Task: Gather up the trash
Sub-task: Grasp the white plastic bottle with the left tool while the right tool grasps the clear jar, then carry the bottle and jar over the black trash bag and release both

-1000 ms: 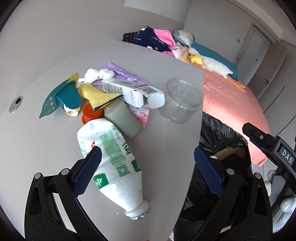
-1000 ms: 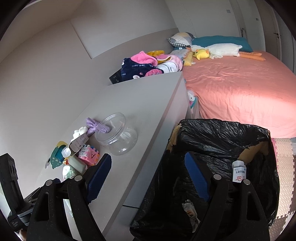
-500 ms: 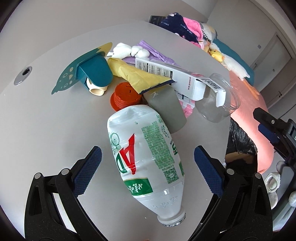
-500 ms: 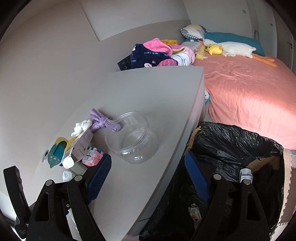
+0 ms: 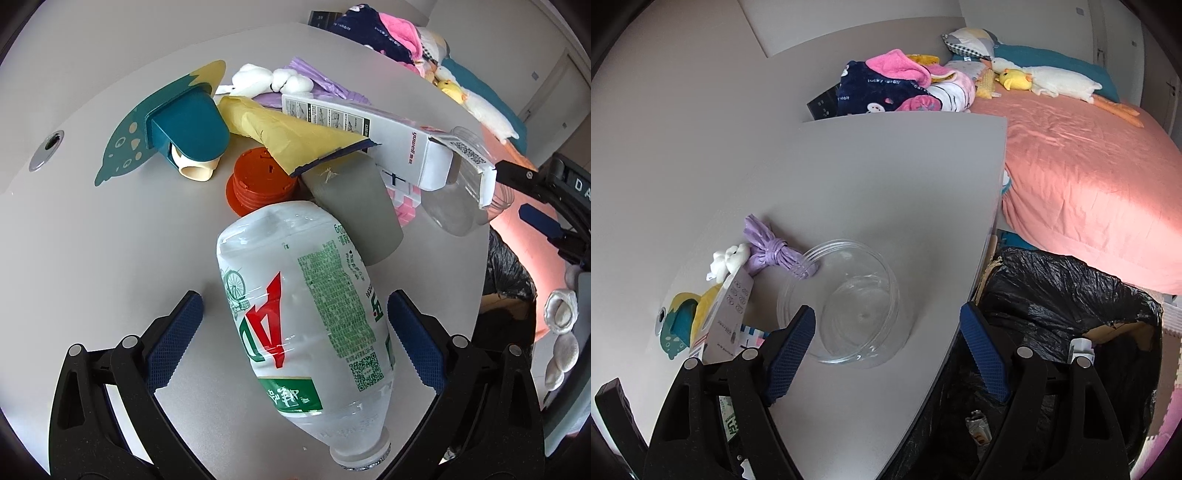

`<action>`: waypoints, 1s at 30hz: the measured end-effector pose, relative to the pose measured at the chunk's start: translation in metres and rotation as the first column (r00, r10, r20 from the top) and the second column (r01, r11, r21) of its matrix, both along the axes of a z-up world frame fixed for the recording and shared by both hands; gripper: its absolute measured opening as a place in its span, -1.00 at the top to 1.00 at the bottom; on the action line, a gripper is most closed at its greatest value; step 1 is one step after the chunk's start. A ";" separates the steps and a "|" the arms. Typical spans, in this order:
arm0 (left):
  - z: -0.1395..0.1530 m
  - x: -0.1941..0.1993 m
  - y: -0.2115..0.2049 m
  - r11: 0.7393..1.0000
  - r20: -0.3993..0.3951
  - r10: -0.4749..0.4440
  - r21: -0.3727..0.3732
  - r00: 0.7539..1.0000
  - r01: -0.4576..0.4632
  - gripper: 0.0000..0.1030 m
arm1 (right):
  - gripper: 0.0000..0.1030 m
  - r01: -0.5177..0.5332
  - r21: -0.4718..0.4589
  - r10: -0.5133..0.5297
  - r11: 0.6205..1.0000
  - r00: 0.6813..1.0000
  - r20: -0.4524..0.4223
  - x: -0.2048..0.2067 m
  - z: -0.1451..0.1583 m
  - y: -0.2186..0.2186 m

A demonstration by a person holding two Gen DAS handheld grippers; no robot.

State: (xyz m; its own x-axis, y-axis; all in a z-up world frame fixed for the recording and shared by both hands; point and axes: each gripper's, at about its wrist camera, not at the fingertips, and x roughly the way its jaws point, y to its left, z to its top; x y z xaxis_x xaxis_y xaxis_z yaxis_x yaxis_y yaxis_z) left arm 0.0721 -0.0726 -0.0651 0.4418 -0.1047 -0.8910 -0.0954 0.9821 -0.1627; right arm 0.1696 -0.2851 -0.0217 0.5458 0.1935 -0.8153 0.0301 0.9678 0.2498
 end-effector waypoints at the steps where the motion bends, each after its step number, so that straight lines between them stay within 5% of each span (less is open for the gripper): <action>1: 0.000 0.000 0.000 1.000 0.007 -0.002 0.012 1.000 0.002 -0.77 | -0.48 0.000 -0.003 0.000 1.000 1.000 -0.006 0.003 -0.001 0.001; 3: 0.003 0.001 -0.002 1.000 0.020 -0.022 0.018 1.000 0.022 -0.50 | -0.41 -0.002 -0.004 0.002 1.000 1.000 -0.022 0.007 -0.004 0.003; 7: 0.004 0.003 0.001 0.999 0.026 -0.036 -0.019 0.999 0.036 -0.49 | -0.12 0.003 0.009 -0.003 1.000 0.997 -0.071 0.017 -0.011 0.006; 13: 0.016 -0.004 0.016 0.998 0.072 -0.018 -0.057 0.997 0.022 -0.47 | 0.80 0.015 0.010 -0.014 1.000 0.997 -0.069 0.019 -0.016 0.005; 30: 0.048 -0.016 0.005 0.995 0.152 -0.050 -0.081 0.987 0.063 -0.42 | 0.81 0.020 -0.016 -0.020 1.000 1.000 0.005 -0.013 0.013 -0.017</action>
State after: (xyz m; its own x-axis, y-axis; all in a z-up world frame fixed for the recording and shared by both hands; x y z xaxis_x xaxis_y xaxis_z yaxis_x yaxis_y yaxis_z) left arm 0.0556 -0.0678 -0.0170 0.5604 -0.2062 -0.8021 -0.0084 0.9671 -0.2544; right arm 0.1567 -0.3020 -0.0089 0.5534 0.1697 -0.8154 0.0483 0.9708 0.2349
